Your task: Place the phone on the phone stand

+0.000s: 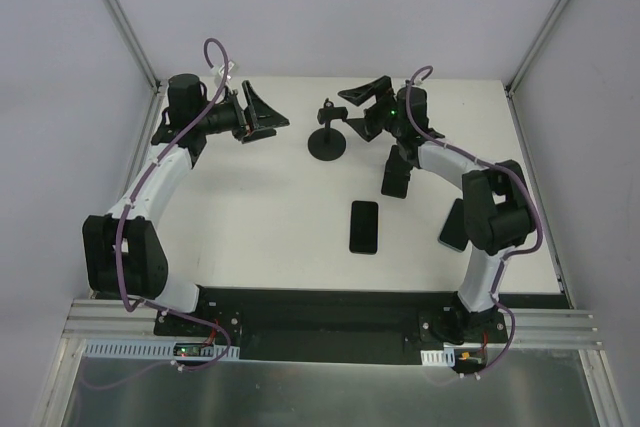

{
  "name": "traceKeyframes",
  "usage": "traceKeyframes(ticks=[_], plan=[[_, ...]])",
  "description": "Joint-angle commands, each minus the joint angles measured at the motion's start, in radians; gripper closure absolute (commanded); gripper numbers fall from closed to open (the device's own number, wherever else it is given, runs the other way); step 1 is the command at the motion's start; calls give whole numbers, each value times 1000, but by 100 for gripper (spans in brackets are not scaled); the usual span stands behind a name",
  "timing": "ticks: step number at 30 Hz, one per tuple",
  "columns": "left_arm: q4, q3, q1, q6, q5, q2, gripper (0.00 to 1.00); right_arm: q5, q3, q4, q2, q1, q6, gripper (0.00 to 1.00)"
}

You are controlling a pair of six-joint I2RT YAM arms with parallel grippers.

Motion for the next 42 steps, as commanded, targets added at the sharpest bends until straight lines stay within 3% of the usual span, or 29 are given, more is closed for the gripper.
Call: traceKeyframes(ticks=[1,5,14,21,26,35,42], plan=[[22,37,-11,-13,32,8,14,-14,8,82,23,12,78,1],[22,37,-12,-14,33,13,14,-8,13,100,46,26,92,1],[22,36,-14,-16,36,13,15,-3,13,126,70,34,108,13],[22,37,-15,-16,36,11,15,11,10,126,77,43,117,28],[22,37,-15,-16,36,11,15,11,8,126,82,46,124,29],[22,36,-18,-16,35,14,15,20,10,115,93,44,108,51],[22,36,-20,-16,36,17,15,52,8,66,93,43,77,77]])
